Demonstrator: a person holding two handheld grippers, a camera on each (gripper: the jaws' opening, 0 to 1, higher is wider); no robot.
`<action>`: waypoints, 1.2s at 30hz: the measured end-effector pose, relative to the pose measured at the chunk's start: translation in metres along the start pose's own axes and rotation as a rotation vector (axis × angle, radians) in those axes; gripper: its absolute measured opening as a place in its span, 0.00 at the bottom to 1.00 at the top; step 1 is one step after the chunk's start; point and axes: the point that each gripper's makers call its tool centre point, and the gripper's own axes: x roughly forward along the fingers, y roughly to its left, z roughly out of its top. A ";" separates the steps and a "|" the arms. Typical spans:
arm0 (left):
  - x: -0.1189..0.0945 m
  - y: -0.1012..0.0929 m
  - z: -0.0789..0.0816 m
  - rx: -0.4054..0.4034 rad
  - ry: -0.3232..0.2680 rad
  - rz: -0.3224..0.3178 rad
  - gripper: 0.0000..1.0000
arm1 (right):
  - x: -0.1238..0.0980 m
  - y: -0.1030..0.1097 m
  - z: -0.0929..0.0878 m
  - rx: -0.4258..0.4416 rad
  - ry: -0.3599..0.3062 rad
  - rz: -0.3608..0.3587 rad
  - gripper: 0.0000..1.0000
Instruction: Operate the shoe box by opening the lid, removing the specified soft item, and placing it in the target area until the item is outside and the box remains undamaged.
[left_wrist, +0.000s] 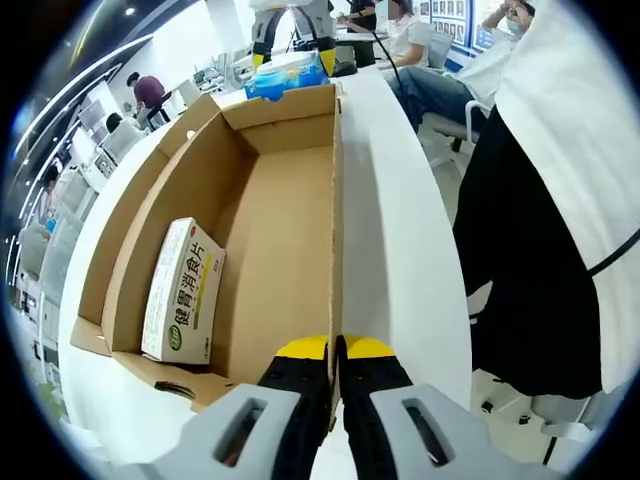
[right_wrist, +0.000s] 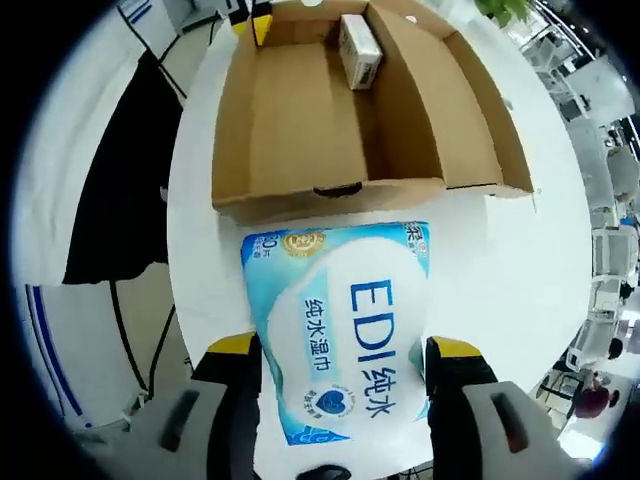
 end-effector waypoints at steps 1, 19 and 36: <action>0.000 0.000 0.001 0.000 -0.002 0.003 0.02 | -0.004 0.000 0.004 0.004 -0.018 -0.007 0.67; 0.001 0.000 -0.002 -0.021 0.011 -0.007 0.02 | -0.050 -0.012 0.031 0.245 -0.246 -0.200 0.68; 0.000 0.003 -0.003 -0.032 0.011 0.000 0.02 | -0.088 -0.031 0.063 0.691 -0.638 -0.348 0.66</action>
